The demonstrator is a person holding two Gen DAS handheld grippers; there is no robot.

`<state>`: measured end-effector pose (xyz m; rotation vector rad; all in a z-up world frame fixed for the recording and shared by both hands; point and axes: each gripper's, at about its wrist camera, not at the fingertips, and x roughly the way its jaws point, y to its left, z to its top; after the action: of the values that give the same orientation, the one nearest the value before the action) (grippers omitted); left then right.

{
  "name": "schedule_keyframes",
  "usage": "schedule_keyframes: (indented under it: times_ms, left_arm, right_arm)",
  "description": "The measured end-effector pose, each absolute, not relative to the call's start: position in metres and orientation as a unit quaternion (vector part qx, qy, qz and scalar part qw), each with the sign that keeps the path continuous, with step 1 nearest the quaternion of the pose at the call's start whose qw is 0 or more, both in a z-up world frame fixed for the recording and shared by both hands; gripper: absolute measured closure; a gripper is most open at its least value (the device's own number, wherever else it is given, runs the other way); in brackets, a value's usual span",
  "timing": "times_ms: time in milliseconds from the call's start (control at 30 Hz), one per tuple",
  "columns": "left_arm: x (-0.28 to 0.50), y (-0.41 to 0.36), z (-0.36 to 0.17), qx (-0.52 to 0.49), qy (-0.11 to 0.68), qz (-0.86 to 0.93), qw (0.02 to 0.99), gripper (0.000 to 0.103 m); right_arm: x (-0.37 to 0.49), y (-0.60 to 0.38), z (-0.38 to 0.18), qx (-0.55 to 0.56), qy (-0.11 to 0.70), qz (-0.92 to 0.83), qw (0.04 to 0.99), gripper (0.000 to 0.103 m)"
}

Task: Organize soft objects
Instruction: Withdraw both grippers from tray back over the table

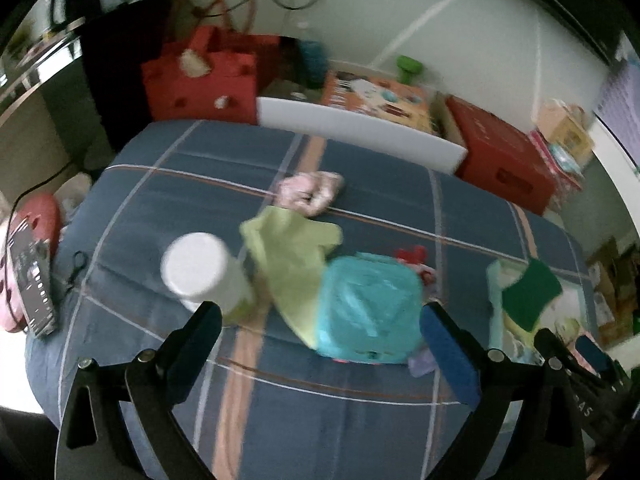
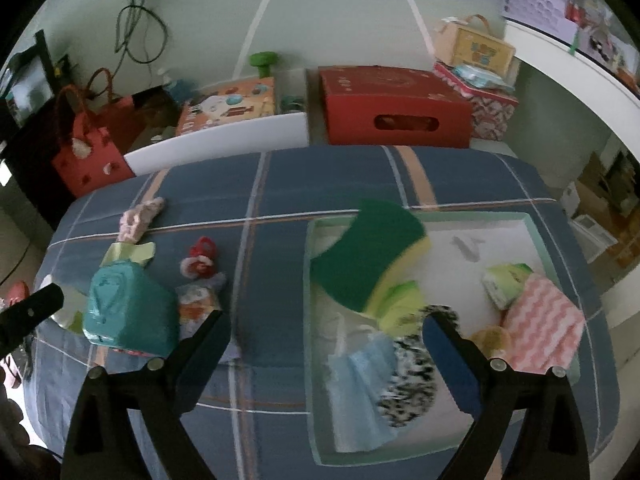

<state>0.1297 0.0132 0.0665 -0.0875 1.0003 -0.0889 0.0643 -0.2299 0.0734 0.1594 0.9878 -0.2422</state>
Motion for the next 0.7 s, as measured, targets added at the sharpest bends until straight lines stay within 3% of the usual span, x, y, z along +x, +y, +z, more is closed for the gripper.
schedule_keyframes:
  times_ms: [267, 700]
  left_arm:
    - [0.135, 0.059, 0.058, -0.091, 0.493, -0.011, 0.865, 0.004]
    - [0.141, 0.056, 0.041, -0.101, 0.52, -0.032, 0.847, 0.004]
  right_arm:
    - [0.083, -0.193, 0.068, 0.063, 0.476, -0.079, 0.874, 0.005]
    - [0.101, -0.164, 0.022, 0.031, 0.539, -0.039, 0.841, 0.005]
